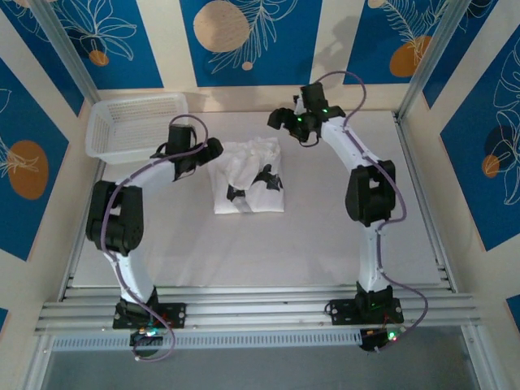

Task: Fold the inside-out t-shirt

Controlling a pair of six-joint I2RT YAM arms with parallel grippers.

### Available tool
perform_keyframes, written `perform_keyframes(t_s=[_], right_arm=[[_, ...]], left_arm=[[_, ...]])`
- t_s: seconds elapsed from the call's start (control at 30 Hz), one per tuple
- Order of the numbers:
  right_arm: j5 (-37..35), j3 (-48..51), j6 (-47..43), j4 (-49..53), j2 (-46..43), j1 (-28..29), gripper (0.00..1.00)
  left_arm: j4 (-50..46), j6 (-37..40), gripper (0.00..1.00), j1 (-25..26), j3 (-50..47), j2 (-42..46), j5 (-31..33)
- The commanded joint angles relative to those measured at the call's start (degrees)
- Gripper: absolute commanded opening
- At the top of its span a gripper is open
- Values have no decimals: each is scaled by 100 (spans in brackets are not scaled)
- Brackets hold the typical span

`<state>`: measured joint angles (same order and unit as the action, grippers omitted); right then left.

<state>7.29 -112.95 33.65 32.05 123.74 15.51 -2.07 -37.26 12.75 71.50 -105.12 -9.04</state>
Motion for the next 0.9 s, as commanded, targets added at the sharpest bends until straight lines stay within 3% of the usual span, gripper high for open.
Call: perform_keyframes(t_s=[0.0,0.13,0.27,0.4,0.47,0.57,0.6,0.67,0.73,0.87], right_arm=[[531,1704,-44,-618,-1139,-9,100],[423,4095,396,-1978,-2134,312,99],[166,4771,521,-2129,-2109,651,90],[-129,4944,767,-2131,-1758,866,75],[-309,5008,842,-2096,-1670,951,68],[-455,5144,885,-2129,-1703,1046,49],[-471,5159,889,-2097,-1729,1051,35],[-528,5171,891,-1942,-1808,1044,16],[-550,5314,897,-1864,-2008,1058,2],[-805,6117,981,-1806,-2845,1295,0]], left_arm=[[143,166,93,42,-844,904,-466],[-131,258,89,288,-1735,1384,-470],[-180,214,73,490,-2178,1435,-336],[-353,198,54,706,-1979,934,-486],[-260,199,50,844,-1913,701,-648],[-353,216,42,1061,-1845,577,-399],[-435,222,35,1106,-1812,555,-310],[-606,231,14,1187,-1865,604,-177],[-698,191,0,1267,-2099,810,-142],[-829,103,0,1820,-2895,1787,291]])
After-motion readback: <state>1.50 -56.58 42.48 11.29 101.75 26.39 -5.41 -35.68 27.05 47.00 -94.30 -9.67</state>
